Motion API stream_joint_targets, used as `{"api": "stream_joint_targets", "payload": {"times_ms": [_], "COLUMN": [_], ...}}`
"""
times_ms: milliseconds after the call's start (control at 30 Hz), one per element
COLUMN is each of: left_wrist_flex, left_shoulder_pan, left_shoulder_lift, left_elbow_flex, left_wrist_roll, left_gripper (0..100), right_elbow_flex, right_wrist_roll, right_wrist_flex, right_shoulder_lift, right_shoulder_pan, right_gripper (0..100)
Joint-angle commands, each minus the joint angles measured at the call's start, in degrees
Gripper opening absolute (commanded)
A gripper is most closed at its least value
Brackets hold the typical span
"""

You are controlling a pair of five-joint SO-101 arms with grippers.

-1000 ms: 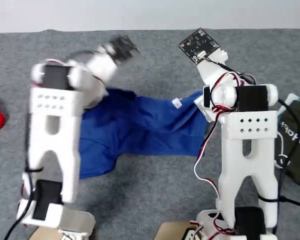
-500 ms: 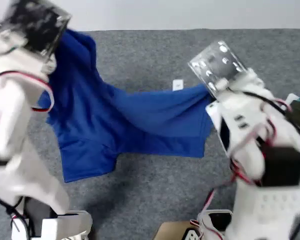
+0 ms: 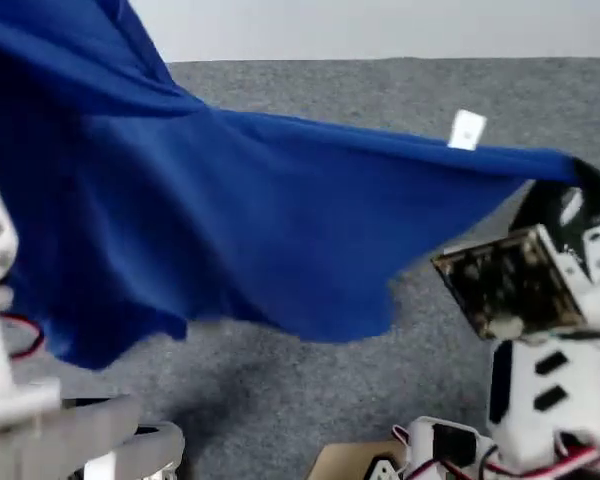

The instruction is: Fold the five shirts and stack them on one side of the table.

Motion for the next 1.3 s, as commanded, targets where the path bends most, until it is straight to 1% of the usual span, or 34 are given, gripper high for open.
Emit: {"api": "stream_joint_targets", "payload": {"times_ms": [0,167,267,400,567,933,1033,1133,1267], "left_wrist_flex": [0.79,7.91,13.19,19.96,19.87,19.25,16.09,12.31,11.69], "left_shoulder_pan": [-0.53,-0.26,-0.18,-0.26,-0.35,-0.35,-0.44,-0.53,-0.53], "left_shoulder_lift": [-0.44,-1.76,-3.69,-5.01,-4.92,-4.92,-5.19,-5.45,-5.45], "left_elbow_flex": [-3.82,-4.62,-4.62,-4.53,0.48,29.76,36.26,37.76,32.92], "left_wrist_roll": [-0.35,-3.16,-3.43,-3.43,-3.43,-3.52,-3.52,-3.52,-3.52], "left_gripper": [0,0,0,0,0,0,0,0,0], "right_elbow_flex": [-2.64,-2.64,-2.64,-2.55,0.09,12.48,14.77,14.68,14.68], "right_wrist_roll": [2.46,4.4,4.48,7.56,8.7,8.53,8.53,8.62,8.97], "right_wrist_flex": [-2.68,-5.41,-6.73,-6.55,-6.37,-6.81,-6.81,-6.9,-6.9], "right_shoulder_lift": [-0.57,-0.75,-0.75,-0.22,0.92,3.91,3.56,2.07,-2.77], "right_shoulder_pan": [3.56,5.05,5.05,4.88,4.79,3.74,1.98,1.63,1.71], "right_gripper": [1.0,1.0,1.0,1.0,1.0,1.0,1.0,1.0,1.0]}}
